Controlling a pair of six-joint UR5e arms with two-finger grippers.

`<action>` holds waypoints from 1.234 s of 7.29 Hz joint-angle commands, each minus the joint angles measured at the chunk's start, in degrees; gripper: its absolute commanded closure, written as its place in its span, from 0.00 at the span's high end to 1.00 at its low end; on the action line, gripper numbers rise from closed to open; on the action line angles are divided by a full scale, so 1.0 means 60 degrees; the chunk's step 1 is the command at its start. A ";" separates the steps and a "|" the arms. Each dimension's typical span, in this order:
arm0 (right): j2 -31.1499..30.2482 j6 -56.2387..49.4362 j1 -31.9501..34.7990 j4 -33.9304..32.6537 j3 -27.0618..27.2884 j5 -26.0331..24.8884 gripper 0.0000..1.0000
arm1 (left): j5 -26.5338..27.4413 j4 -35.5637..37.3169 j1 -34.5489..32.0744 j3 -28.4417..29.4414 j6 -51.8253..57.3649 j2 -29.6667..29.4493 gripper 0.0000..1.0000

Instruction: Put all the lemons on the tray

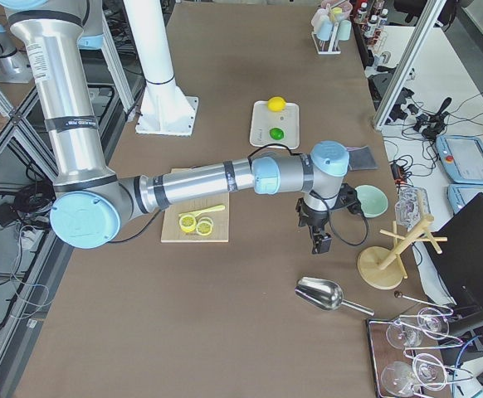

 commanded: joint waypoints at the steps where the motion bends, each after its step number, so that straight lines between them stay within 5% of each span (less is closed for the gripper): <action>1: -0.0896 -0.0026 0.0544 -0.0003 0.0126 0.1079 1.00 | -0.1246 0.0411 -0.1098 0.1083 0.0902 0.0052 0.98; 9: -0.1397 0.0105 0.0780 -0.0004 0.0008 0.0734 1.00 | -0.1298 0.0206 -0.1439 0.1060 0.0888 0.0536 0.98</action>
